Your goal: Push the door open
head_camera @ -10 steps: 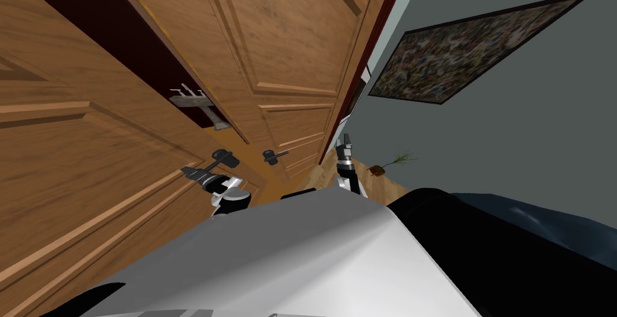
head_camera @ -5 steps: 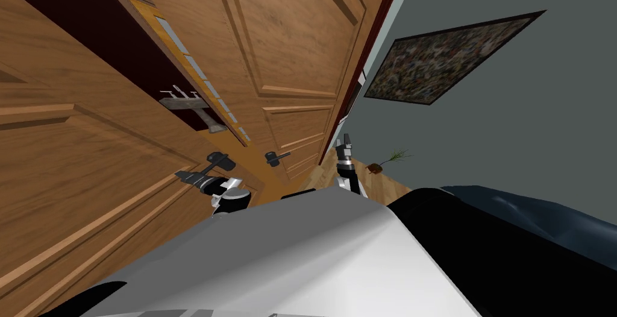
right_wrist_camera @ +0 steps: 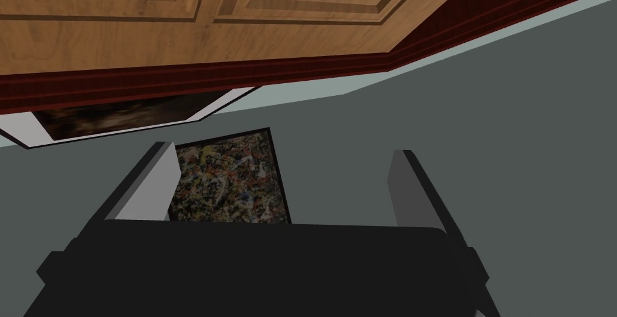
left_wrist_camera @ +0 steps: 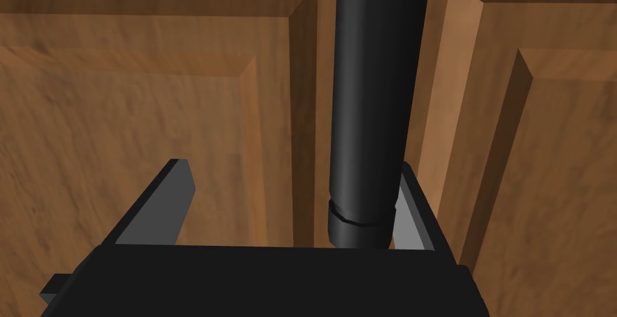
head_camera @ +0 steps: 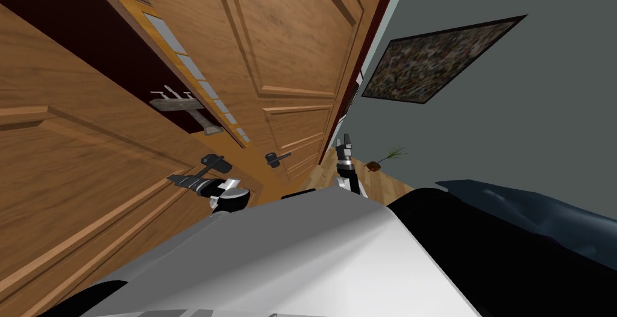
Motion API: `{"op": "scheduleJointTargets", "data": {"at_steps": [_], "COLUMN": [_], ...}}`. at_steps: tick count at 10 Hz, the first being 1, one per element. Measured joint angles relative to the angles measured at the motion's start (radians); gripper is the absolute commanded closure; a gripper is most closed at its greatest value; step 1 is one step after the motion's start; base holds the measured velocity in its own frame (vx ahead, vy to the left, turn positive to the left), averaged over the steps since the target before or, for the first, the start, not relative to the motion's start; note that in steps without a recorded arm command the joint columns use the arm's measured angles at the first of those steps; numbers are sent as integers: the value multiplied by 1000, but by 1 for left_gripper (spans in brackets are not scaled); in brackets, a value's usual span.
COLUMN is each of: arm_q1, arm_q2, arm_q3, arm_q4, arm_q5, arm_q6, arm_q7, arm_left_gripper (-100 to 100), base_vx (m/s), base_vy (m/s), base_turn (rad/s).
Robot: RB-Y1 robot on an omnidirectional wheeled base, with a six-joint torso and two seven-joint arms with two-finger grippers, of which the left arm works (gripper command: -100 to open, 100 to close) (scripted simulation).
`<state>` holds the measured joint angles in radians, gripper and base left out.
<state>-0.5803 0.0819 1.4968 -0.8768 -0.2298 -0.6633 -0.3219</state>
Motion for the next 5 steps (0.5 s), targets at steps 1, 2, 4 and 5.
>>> {"op": "scheduleJointTargets", "data": {"at_steps": [1, 2, 4, 5], "arm_q1": [1, -2, -8, -18], "arm_q2": [-2, 7, 9, 24], "arm_q3": [1, 3, 24, 58], "arm_q4": [-4, 12, 14, 46], "arm_q5": [1, 1, 6, 15], "arm_q6": [-5, -12, -23, -41], "arm_q7": [0, -2, -17, -38], "arm_left_gripper": [100, 100, 100, 100], "base_vx": [8, 8, 19, 26], "base_vy": [9, 24, 71, 93], "base_turn": [9, -67, -94, -104]}}
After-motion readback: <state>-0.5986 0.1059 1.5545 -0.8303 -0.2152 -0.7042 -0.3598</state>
